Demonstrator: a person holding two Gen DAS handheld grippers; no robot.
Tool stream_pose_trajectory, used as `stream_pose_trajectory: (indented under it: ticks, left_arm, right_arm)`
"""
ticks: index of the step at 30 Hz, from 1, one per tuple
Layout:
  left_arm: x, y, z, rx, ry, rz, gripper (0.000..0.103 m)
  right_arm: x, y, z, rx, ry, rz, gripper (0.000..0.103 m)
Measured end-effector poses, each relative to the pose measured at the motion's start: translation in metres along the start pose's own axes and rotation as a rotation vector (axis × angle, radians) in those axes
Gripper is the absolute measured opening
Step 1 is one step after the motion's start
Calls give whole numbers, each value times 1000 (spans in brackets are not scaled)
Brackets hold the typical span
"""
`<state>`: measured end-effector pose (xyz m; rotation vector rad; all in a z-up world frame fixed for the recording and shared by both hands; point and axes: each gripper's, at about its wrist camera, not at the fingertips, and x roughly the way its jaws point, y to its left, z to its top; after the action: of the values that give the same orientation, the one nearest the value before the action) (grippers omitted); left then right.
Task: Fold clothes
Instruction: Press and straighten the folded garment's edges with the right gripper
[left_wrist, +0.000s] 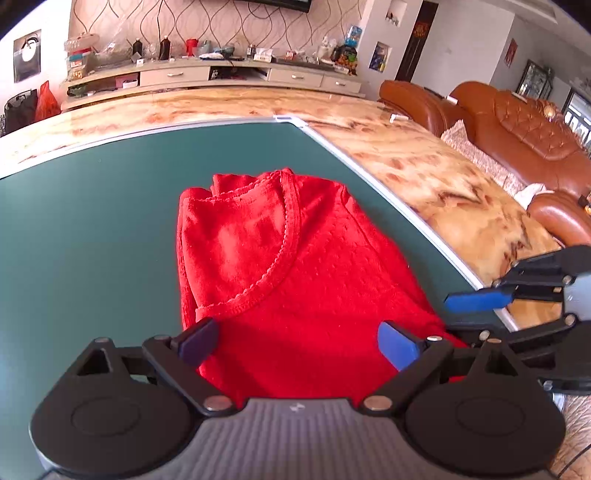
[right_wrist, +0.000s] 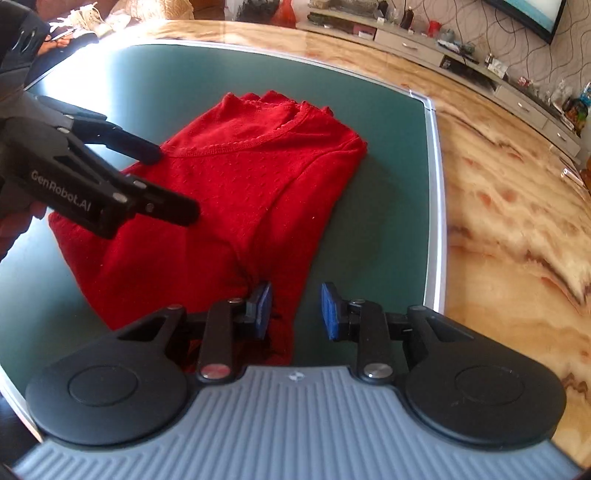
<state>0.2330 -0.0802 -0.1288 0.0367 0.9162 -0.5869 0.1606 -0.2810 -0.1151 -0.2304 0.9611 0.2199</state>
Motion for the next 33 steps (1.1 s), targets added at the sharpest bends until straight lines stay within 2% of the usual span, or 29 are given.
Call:
stream_pose_trajectory:
  ticks: [2, 5, 8, 10, 13, 18, 20, 24, 26, 28, 33]
  left_arm:
    - [-3, 0, 2, -3, 14, 2, 97]
    - [-5, 1, 3, -10, 19, 21, 97]
    - [-1, 4, 1, -33, 31, 35, 97]
    - [0, 3, -3, -16, 32, 46, 97]
    - [0, 0, -4, 15, 39, 59, 97]
    - [-3, 5, 4, -46, 61, 46, 97]
    - [-4, 6, 8, -72, 74, 56, 98]
    - [-7, 6, 22, -97, 93, 114, 100]
    - [-8, 7, 31, -118, 108, 140, 101]
    - [-8, 11, 41, -144, 122, 160, 101]
    - [-1, 24, 65, -190, 152, 272, 102]
  right_arm:
    - [-12, -4, 6, 22, -19, 2, 35]
    - [-26, -5, 16, 59, -69, 49, 35]
    - [-14, 4, 20, 80, -42, 124, 35]
    - [1, 11, 17, 65, -5, 129, 34]
    - [6, 12, 10, 83, -18, 135, 38]
    - [-9, 9, 16, 132, -16, 142, 39]
    - [-14, 6, 22, 189, -12, 135, 51]
    - [-26, 2, 42, 272, -25, 105, 56]
    - [-29, -1, 53, 306, -38, 78, 64]
    - [-25, -5, 68, 341, -10, 19, 70]
    - [-5, -10, 101, 342, 79, -146, 73]
